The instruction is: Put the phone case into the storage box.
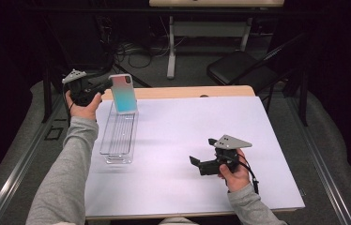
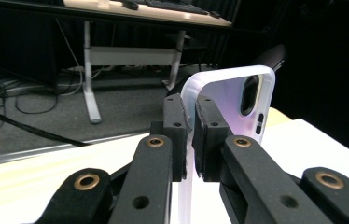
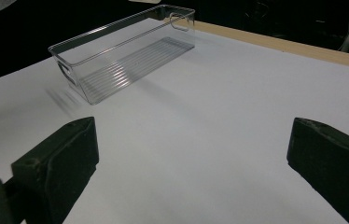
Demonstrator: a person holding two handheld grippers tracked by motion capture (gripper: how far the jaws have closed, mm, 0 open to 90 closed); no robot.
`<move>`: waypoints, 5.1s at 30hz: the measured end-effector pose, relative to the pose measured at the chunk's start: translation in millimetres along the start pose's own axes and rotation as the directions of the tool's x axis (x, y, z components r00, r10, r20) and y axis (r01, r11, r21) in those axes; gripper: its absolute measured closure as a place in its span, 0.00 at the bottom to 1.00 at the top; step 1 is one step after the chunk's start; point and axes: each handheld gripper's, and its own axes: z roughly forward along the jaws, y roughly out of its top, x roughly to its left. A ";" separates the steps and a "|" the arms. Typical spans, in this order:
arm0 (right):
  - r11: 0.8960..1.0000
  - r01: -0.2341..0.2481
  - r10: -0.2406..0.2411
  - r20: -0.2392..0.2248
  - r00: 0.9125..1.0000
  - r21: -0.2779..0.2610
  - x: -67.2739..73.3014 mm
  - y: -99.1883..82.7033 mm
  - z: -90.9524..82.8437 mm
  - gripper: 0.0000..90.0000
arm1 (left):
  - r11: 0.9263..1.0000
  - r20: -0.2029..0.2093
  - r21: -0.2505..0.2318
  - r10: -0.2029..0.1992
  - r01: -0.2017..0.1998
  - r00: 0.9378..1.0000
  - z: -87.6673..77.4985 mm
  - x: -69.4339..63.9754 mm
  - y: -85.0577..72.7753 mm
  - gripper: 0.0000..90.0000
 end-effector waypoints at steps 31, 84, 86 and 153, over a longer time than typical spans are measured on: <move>1.000 -0.014 0.014 0.022 1.000 -0.003 -3.6 -0.7 0.5 0.06 | 0.998 -0.041 -0.032 0.048 -0.050 0.998 32.8 40.1 -0.1 0.94; 1.000 -0.027 0.027 0.044 0.999 -0.010 -6.1 -3.3 1.0 0.10 | 0.999 -0.054 0.023 0.027 -0.026 0.998 76.8 65.1 -64.9 0.94; 1.000 -0.027 0.027 0.046 0.999 -0.010 -6.3 -3.5 1.0 0.10 | 0.999 -0.054 0.027 0.028 -0.026 0.998 76.7 66.0 -66.6 0.94; 1.000 -0.028 0.029 0.044 0.999 -0.008 -6.2 -4.3 2.0 0.13 | 0.997 -0.106 0.065 0.036 -0.029 0.994 75.9 73.9 -70.6 0.91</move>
